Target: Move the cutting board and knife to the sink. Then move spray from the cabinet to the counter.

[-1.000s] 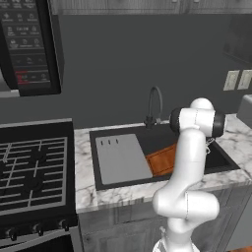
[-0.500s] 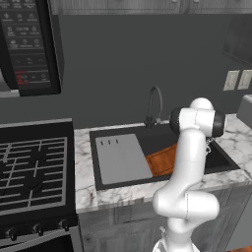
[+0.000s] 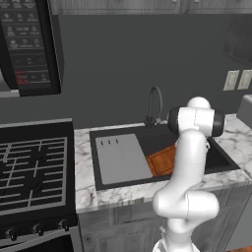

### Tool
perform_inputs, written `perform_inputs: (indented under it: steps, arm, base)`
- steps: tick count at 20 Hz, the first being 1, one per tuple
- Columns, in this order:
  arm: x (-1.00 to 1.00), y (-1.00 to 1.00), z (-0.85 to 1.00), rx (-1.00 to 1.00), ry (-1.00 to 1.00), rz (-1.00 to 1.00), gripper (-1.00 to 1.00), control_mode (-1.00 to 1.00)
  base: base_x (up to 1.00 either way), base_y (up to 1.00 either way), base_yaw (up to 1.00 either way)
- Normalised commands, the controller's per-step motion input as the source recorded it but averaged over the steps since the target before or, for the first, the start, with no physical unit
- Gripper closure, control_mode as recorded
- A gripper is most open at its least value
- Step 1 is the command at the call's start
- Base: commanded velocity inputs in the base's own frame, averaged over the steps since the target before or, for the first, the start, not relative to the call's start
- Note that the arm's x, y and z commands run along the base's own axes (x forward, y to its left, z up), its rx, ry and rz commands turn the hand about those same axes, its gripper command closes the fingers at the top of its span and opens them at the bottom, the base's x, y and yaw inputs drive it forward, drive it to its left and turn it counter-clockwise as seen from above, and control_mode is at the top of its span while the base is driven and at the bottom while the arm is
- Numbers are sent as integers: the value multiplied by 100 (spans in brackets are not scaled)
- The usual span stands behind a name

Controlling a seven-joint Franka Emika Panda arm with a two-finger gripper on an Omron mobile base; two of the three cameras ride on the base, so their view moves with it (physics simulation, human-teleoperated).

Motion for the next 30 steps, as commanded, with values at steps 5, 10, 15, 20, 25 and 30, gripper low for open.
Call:
perform_inputs:
  steps: [5,10,15,20,25,30]
  arm:
    - [0,0,0,-20,16,-3,-100,-100]
    - [0,0,0,-21,11,0,-100,-100]
    - [-1,0,25,-7,1,0,-100,-100]
    - [-18,0,69,0,-12,0,-100,-100]
    - [-21,0,85,0,-25,0,-100,-100]
    - [-8,0,64,0,-17,0,-100,-100]
  base:
    - [0,0,0]
    - [0,0,0]
    - [0,0,0]
    - [0,0,0]
    - [0,0,0]
    - [0,0,0]
